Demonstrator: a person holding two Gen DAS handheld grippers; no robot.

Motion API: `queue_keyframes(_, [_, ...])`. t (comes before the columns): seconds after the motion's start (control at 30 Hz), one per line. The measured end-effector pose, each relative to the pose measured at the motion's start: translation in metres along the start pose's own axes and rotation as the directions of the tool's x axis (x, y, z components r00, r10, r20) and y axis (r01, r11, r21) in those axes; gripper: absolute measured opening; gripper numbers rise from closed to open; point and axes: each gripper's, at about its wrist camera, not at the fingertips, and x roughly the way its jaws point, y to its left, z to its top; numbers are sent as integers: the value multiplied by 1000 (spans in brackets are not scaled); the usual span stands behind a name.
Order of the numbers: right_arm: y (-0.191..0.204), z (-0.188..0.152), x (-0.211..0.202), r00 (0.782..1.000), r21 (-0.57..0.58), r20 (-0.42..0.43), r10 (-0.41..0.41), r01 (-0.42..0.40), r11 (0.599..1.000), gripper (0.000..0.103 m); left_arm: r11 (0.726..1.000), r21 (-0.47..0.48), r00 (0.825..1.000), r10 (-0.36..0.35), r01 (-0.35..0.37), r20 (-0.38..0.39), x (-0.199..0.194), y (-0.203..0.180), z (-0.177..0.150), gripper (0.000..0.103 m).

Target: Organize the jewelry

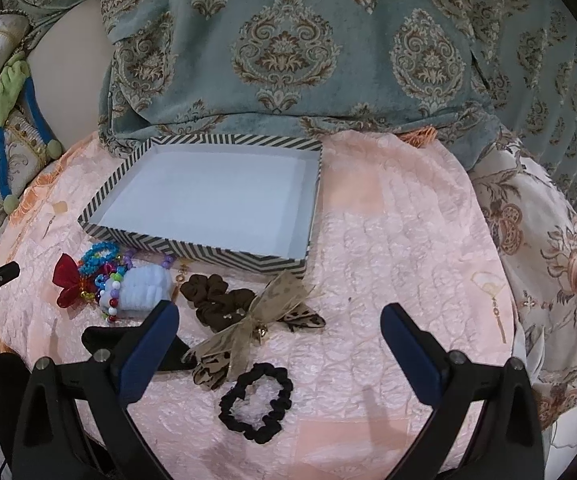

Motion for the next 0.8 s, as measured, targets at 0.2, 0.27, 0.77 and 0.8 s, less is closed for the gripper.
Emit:
queue_keyframes(0.2, [-1,1,0,1000,2,-1,5,-5,1000,102,1000,0,999,-30,30,-10,4,-6,1,60])
queue_keyframes(0.27, [-1,0,0,1000,0,1,11,-11,1000,102,997,-7,997,-76,76,-30,8,-10,3,60])
queue_keyframes(0.77, [3,8,34,992,-59,-52,111,-114,992,75,982,-11,949,-186,189,-255,108,-44,46,45])
queue_keyframes(0.8, [3,9,40,991,-62,-67,120,-124,990,71,981,1,945,-185,192,-271,114,-48,46,45])
